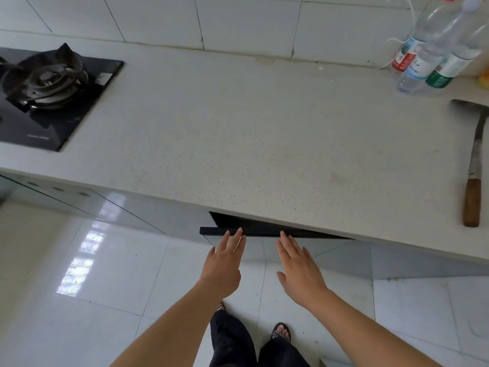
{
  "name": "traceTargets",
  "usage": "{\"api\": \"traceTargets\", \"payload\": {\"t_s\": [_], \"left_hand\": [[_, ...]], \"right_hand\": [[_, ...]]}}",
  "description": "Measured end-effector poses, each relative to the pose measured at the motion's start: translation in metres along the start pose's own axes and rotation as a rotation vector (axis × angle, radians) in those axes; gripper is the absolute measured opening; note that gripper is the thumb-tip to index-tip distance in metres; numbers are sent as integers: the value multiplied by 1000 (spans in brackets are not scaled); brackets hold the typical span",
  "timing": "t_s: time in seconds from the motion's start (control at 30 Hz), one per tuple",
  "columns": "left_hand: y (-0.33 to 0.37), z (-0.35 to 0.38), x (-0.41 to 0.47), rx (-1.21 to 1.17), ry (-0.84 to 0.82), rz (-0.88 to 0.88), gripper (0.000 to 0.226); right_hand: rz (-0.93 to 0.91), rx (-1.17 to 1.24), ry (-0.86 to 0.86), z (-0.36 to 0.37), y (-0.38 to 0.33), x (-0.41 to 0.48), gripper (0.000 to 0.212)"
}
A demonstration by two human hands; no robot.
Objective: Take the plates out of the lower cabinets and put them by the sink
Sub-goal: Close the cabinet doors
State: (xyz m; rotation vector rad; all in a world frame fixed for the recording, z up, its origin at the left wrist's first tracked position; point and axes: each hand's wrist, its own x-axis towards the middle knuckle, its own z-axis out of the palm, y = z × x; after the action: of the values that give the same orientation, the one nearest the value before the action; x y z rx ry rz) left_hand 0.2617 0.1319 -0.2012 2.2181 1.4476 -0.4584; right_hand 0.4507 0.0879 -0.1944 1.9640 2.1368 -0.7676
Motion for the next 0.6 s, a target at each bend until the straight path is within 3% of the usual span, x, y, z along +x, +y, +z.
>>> {"api": "traceTargets", "payload": {"t_s": [0.33,0.6], "left_hand": [[-21,-7,12,128,-12,102,73],[-24,-24,3,124,-82,15,70]], "right_hand": [[86,20,-6,9,-10,12,75],[80,46,-20,-12,-10,8,69]]}}
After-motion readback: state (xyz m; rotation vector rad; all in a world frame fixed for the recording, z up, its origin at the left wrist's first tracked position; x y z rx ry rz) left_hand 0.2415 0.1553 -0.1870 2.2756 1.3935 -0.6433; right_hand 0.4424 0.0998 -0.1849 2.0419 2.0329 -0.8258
